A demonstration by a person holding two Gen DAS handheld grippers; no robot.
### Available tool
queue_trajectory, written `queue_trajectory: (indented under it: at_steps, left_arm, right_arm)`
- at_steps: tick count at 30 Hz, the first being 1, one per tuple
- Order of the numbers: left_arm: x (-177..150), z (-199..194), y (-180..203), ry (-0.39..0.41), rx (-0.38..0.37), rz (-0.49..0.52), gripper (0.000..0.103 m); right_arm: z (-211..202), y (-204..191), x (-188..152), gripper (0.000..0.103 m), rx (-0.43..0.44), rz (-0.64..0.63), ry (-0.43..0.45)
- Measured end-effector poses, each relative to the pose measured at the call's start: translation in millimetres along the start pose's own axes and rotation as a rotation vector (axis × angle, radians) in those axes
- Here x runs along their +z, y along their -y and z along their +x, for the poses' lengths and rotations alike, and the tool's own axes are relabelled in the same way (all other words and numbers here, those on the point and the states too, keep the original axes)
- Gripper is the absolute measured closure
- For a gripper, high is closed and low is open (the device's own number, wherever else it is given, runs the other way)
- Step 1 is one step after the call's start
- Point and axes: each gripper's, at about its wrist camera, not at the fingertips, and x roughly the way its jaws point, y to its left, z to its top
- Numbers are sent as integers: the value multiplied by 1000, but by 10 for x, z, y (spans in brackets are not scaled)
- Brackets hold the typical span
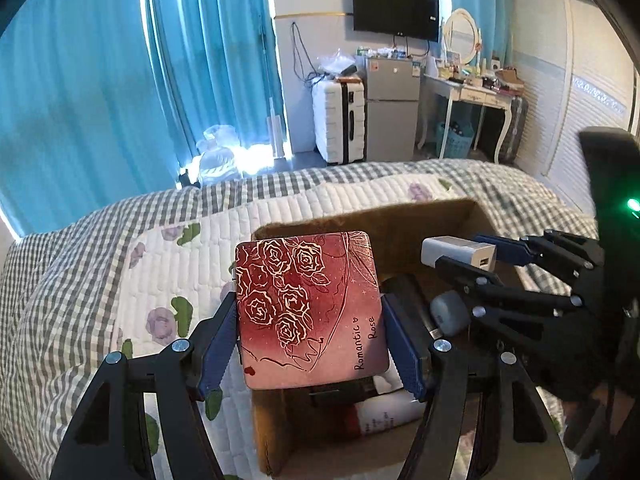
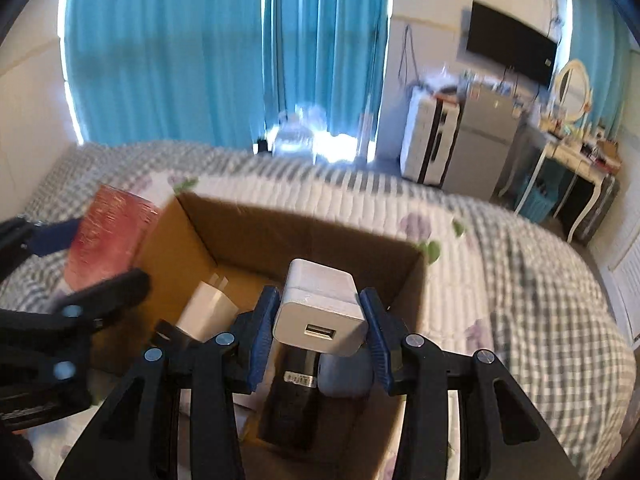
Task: Organize rigid objects
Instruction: 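Drop the rose card and white charger into the box and release both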
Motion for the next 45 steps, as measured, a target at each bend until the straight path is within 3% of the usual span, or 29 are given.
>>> queue_trajectory:
  at_steps: [6, 10, 14, 22, 26, 36, 38, 40, 42, 45]
  left_arm:
    - [-113, 193, -27, -39, -7, -3, 33]
    - [-151, 184, 5, -33, 7, 16, 33]
    - [-161, 91, 5, -31, -2, 8, 33]
    - [-82, -106, 185, -31, -46, 31, 33]
    - [9, 77, 286, -77, -72, 24, 33]
    - [97, 688, 461, -153, -48, 47, 33]
    - [76, 723, 473, -146, -63, 55, 31]
    - [57, 703, 481, -137, -90, 66, 27]
    - [43, 636, 479, -104, -91, 75, 15]
    - [40, 517, 459, -63, -42, 83, 15]
  right_arm:
    - [306, 99, -79, 61, -15, 23, -59]
    - [314, 83, -116, 61, -6, 24, -46]
    - [115, 128, -155, 61, 13, 59, -19]
    - [-491, 169, -348, 61, -66, 61, 53]
    - [-671, 237, -378, 61, -95, 84, 77]
    - [-562, 429, -380, 61, -98, 128, 70]
    - [-546, 454, -388, 58, -95, 141, 70]
    - [-532, 488, -400, 42, -91, 157, 73]
    - [-539, 495, -437, 41, -91, 165, 75]
    - [-569, 475, -489, 41, -95, 165, 73]
